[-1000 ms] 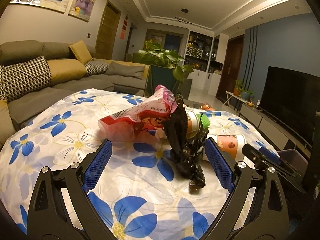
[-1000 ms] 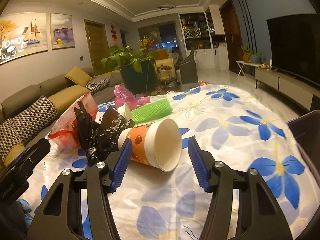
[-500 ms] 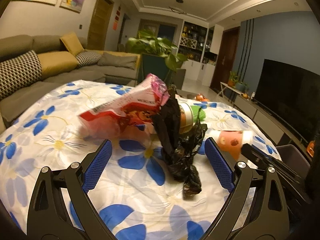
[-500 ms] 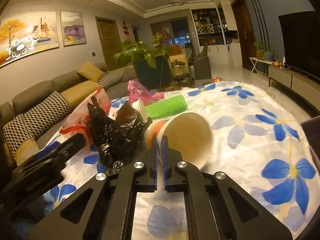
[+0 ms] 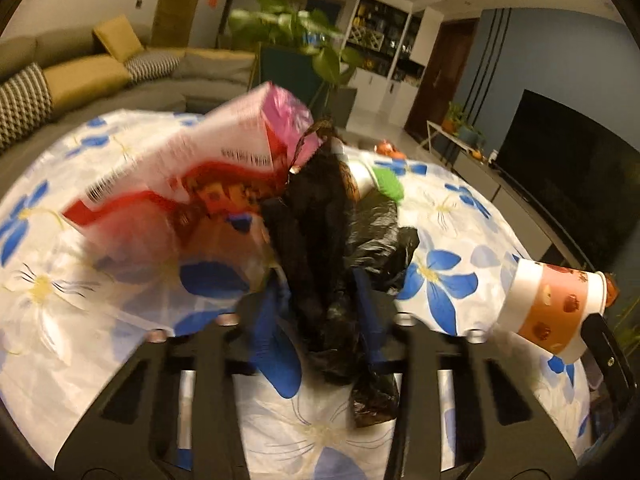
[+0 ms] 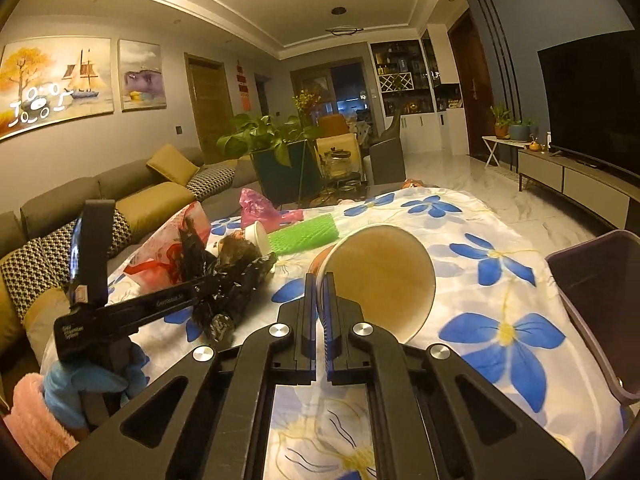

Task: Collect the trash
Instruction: 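Grasp the black plastic bag with the left tool while the right tool grasps the white-orange paper cup, then carry the black bag and paper cup over the grey bin and open both tools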

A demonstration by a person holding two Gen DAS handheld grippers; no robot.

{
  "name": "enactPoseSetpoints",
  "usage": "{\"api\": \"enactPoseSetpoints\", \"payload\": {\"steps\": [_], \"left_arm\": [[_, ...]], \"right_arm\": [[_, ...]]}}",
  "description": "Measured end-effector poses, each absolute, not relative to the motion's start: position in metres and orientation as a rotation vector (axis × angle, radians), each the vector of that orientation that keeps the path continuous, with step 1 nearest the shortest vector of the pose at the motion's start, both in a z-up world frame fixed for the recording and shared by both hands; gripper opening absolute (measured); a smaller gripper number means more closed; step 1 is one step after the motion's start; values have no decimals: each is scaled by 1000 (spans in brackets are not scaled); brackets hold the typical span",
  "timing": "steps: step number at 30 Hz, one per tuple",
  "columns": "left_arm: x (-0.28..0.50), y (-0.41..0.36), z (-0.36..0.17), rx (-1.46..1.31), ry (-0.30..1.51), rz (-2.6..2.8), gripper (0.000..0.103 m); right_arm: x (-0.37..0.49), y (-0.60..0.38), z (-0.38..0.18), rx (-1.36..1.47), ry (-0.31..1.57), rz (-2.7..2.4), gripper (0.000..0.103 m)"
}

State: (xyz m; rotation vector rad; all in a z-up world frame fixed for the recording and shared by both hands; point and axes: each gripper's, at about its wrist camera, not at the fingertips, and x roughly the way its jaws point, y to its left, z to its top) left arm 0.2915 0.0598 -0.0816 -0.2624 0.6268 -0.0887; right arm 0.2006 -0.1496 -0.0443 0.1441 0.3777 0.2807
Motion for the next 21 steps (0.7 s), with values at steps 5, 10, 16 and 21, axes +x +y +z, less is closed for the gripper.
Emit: {"api": "enactPoseSetpoints", "payload": {"steps": [5, 10, 16, 21], "left_arm": [[281, 56, -80, -266, 609, -114, 11], [256, 48, -73, -283, 585, -131, 9], [216, 25, -52, -280, 518, -191, 9], [201, 4, -39, -236, 475, -214, 9]], "right_arm": [[192, -157, -43, 149, 372, 273, 4], [184, -169, -39, 149, 356, 261, 4], [168, -186, -30, 149, 329, 234, 4], [155, -203, -23, 153, 299, 203, 4]]}}
